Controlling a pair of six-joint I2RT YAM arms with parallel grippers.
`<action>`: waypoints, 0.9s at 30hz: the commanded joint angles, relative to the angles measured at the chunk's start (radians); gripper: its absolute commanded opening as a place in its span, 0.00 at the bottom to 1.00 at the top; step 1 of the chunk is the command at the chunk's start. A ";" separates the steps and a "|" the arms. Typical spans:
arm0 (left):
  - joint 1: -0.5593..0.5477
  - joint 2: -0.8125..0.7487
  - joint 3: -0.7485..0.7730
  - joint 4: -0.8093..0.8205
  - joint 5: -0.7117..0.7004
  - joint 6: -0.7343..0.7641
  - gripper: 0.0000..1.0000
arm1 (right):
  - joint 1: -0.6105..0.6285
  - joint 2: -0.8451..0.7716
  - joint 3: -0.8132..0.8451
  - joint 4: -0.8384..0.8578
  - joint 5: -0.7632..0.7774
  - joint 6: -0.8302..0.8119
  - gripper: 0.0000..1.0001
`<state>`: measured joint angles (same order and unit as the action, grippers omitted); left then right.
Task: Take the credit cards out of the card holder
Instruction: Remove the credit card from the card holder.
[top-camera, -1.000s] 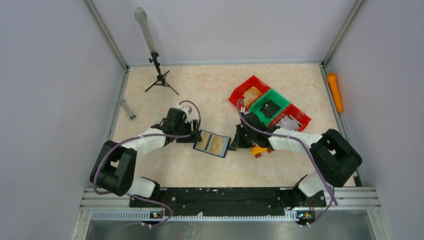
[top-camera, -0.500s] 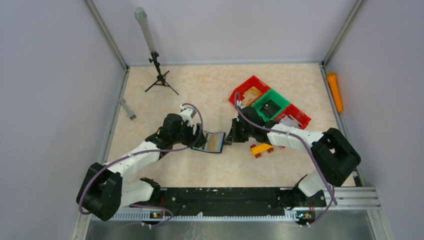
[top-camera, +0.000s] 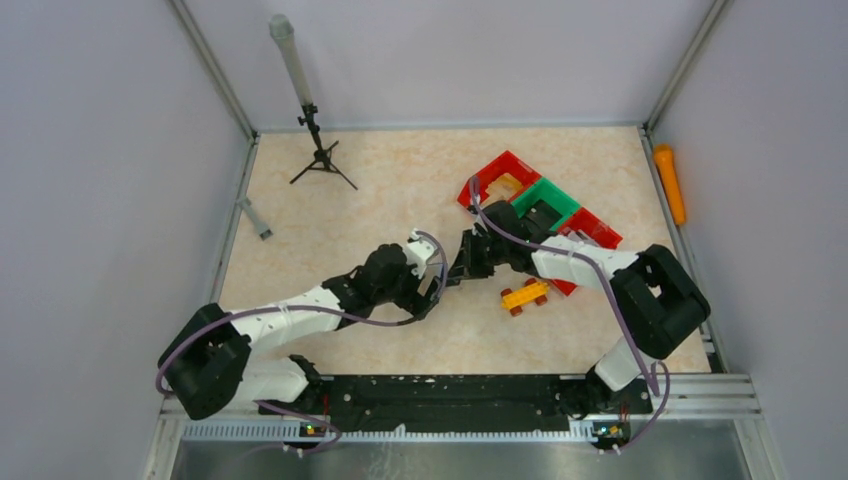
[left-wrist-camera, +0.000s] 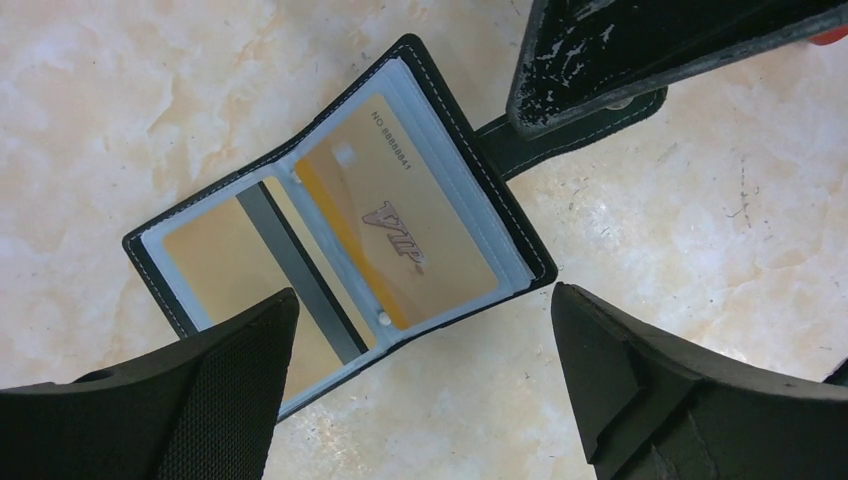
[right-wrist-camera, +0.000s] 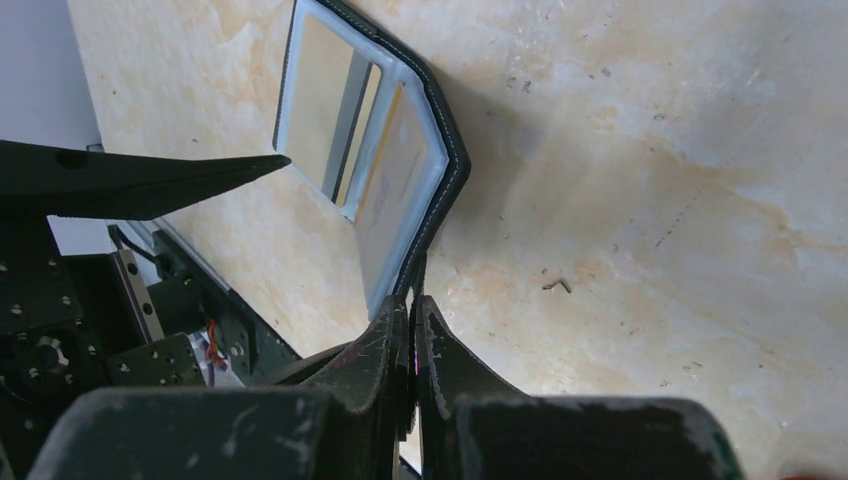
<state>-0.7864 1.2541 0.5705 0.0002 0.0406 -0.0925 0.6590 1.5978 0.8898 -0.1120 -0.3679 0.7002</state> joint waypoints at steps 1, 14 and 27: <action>-0.036 -0.012 0.035 0.047 -0.100 0.046 0.99 | -0.013 0.014 0.068 0.038 -0.071 0.006 0.00; -0.099 0.074 0.094 0.004 -0.133 0.065 0.91 | -0.013 0.020 0.071 0.052 -0.126 0.038 0.00; -0.099 0.082 0.130 -0.080 -0.108 0.012 0.59 | -0.013 0.040 0.063 0.055 -0.091 0.032 0.08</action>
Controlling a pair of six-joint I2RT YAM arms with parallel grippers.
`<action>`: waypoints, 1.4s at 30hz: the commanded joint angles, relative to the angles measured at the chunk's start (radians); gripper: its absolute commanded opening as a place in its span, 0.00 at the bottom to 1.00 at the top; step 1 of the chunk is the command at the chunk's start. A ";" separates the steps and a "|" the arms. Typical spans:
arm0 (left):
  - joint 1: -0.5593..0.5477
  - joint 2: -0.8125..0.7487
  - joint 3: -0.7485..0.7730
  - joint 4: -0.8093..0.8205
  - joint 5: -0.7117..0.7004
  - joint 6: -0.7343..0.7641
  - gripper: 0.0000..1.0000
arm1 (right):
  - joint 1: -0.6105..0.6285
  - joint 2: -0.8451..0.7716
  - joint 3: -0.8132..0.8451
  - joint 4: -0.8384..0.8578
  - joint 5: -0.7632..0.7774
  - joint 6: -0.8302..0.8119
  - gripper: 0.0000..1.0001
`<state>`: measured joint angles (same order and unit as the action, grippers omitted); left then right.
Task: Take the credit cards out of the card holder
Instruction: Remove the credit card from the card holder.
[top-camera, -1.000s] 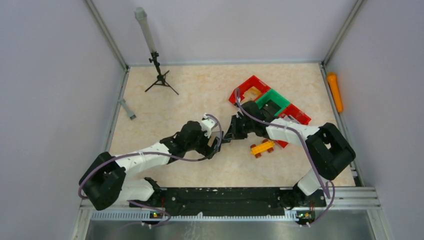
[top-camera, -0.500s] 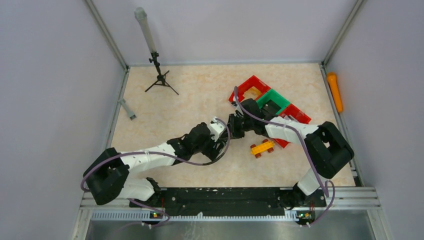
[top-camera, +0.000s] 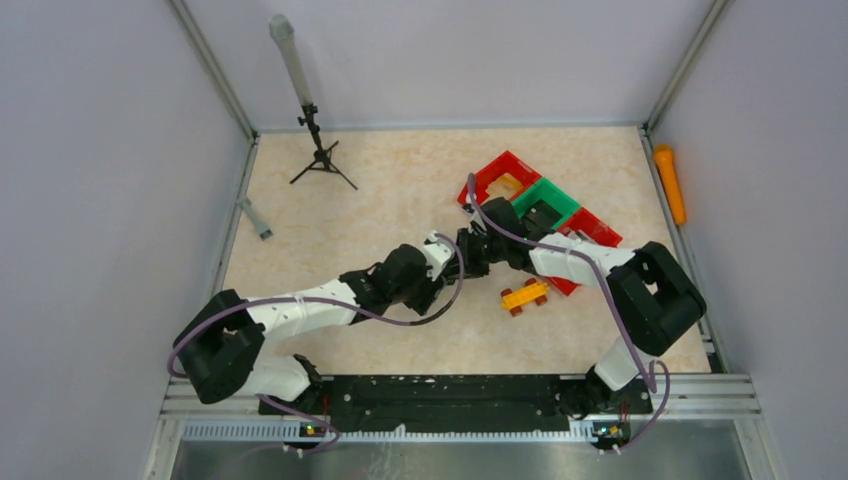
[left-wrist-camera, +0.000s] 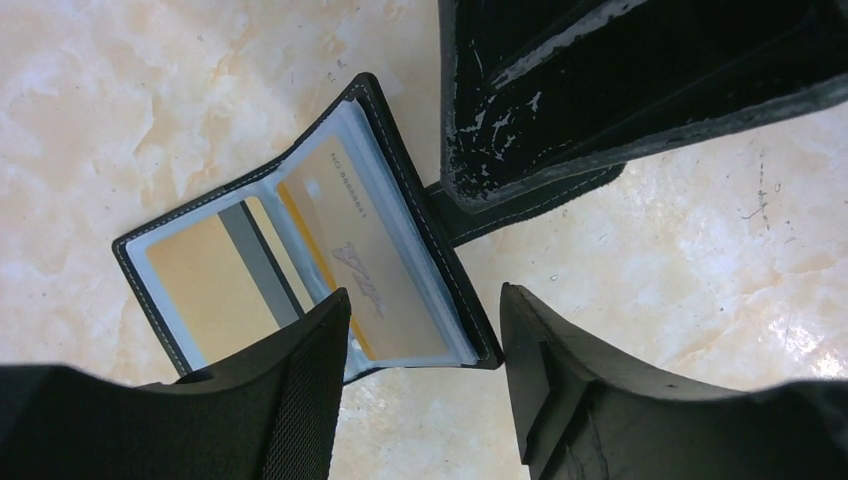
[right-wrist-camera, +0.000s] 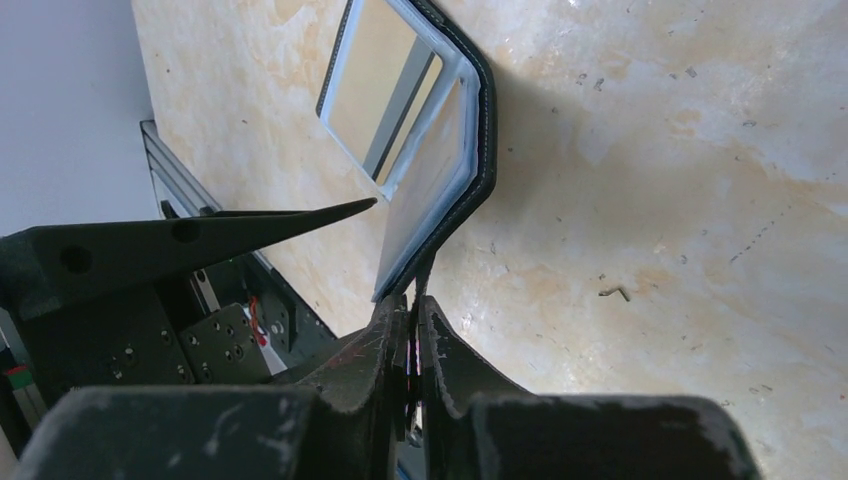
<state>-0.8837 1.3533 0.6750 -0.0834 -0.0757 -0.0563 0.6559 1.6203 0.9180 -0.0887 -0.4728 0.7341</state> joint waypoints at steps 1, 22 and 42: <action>-0.001 -0.024 0.021 0.009 0.012 -0.028 0.56 | -0.010 0.019 0.035 0.029 0.020 -0.003 0.08; 0.004 -0.062 0.006 0.019 0.005 -0.043 0.18 | -0.038 -0.026 -0.018 0.073 0.119 0.039 0.57; 0.288 -0.212 -0.096 0.040 0.096 -0.206 0.38 | 0.103 -0.002 -0.049 -0.066 0.259 -0.077 0.47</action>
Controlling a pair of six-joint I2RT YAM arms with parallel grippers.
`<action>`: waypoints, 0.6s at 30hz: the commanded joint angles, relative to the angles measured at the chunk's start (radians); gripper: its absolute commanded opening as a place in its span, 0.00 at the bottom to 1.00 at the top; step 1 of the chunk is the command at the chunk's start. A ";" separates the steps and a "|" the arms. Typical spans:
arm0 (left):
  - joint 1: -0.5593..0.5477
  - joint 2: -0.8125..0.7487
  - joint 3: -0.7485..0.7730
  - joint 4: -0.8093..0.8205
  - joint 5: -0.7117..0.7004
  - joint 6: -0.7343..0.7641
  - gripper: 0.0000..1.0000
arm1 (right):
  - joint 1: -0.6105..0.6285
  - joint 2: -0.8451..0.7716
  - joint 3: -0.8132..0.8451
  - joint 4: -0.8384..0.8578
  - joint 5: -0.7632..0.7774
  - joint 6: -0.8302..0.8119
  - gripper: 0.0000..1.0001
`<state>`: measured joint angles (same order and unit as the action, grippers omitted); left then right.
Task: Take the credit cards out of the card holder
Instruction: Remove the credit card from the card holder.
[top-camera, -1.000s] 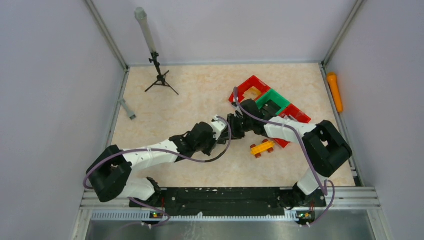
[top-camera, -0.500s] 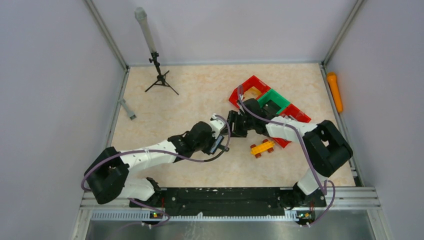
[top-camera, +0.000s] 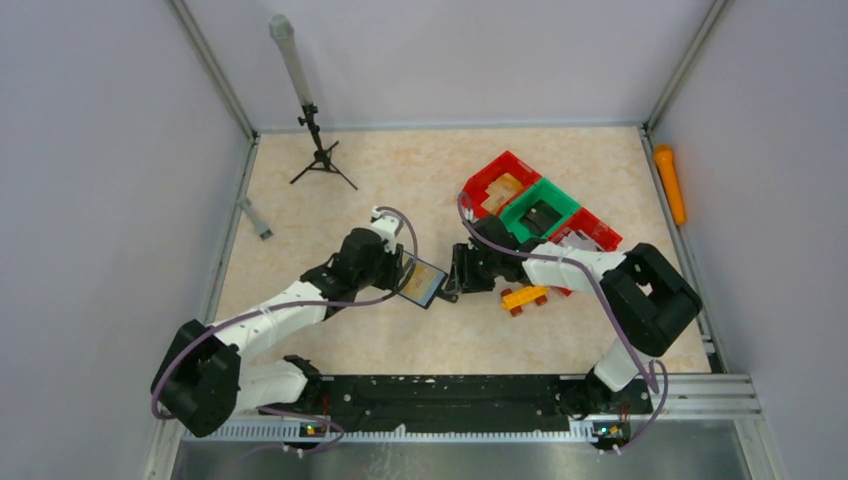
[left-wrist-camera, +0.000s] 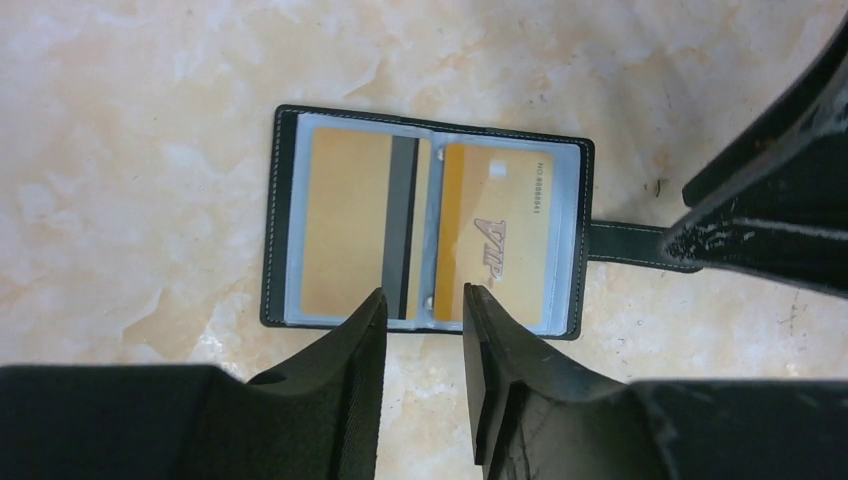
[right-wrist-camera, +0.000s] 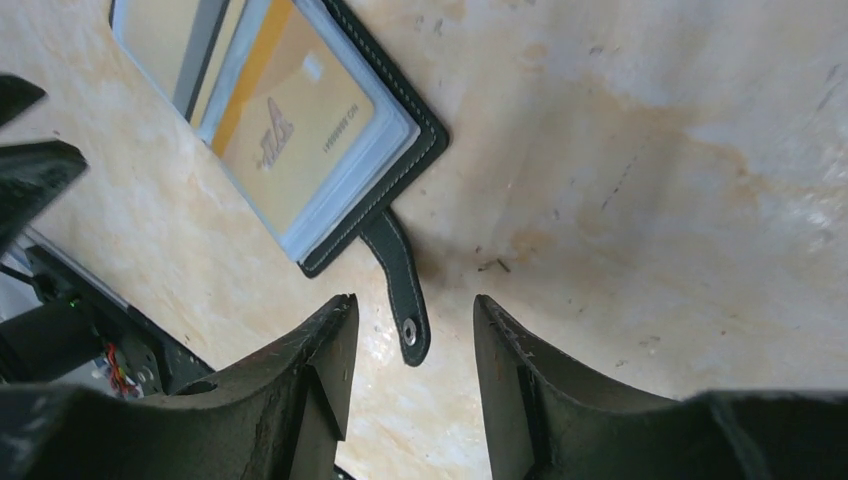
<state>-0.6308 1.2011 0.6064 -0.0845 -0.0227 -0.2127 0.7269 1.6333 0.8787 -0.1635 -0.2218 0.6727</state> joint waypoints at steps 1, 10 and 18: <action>0.042 -0.071 -0.035 0.044 0.039 -0.056 0.40 | 0.037 -0.009 -0.012 0.018 -0.002 -0.011 0.45; 0.089 -0.155 -0.077 0.056 -0.056 -0.108 0.98 | 0.057 0.035 -0.010 0.083 -0.071 0.016 0.14; 0.154 -0.134 -0.099 0.063 -0.041 -0.196 0.99 | 0.054 -0.061 0.004 0.001 -0.033 -0.019 0.00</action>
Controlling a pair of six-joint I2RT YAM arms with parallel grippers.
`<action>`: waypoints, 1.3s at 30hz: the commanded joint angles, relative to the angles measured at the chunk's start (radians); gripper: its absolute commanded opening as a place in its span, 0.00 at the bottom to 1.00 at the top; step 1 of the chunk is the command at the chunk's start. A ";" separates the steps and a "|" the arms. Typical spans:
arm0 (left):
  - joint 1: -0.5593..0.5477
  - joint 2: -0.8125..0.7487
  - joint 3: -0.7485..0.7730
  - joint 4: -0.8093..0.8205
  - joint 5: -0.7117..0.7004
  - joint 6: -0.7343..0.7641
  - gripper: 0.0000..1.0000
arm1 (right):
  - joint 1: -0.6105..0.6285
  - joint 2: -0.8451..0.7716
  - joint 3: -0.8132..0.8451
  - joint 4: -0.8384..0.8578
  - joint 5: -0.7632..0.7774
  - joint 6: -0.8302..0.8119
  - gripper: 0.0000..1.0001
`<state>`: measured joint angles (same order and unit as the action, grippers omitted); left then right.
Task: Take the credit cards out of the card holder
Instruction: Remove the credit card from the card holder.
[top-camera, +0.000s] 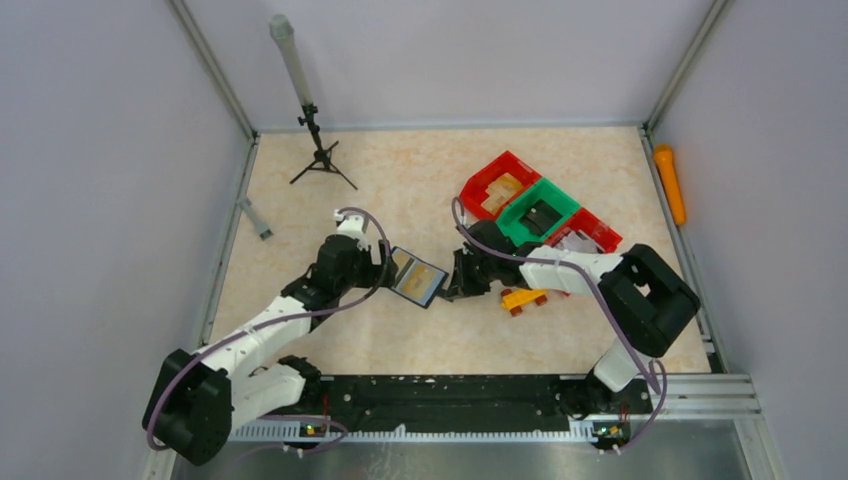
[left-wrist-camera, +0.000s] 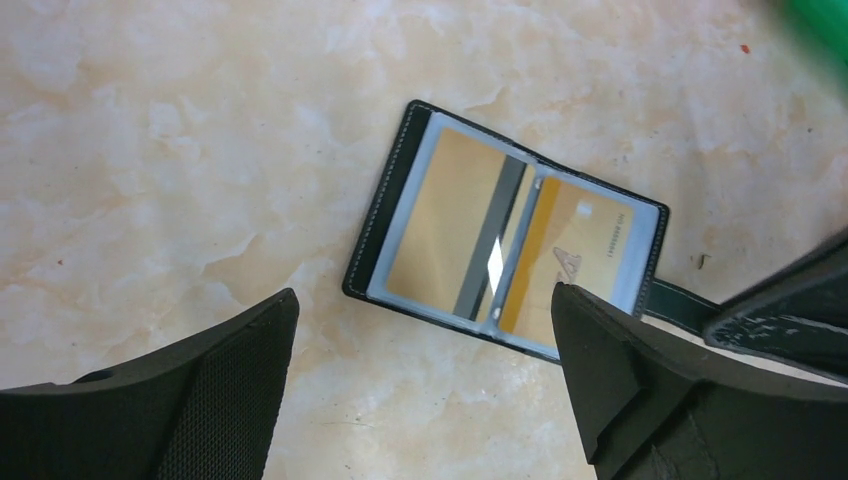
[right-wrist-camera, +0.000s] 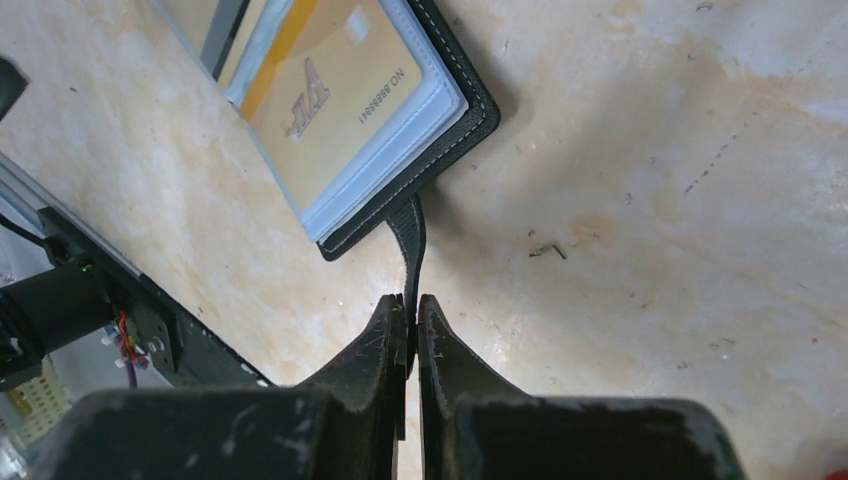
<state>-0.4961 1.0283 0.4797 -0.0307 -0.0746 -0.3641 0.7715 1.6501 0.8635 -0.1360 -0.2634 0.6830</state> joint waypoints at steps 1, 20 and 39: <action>0.023 0.060 0.047 -0.023 0.014 -0.051 0.99 | 0.009 -0.081 0.022 -0.039 0.001 -0.037 0.00; 0.180 0.457 0.369 -0.318 0.386 -0.051 0.85 | -0.032 -0.080 -0.003 -0.077 -0.042 -0.141 0.00; 0.182 0.713 0.489 -0.393 0.625 0.043 0.71 | -0.059 0.015 0.082 -0.128 0.030 -0.223 0.00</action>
<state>-0.3122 1.7046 0.9947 -0.4240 0.4026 -0.3607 0.7231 1.6329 0.8764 -0.2478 -0.2848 0.4957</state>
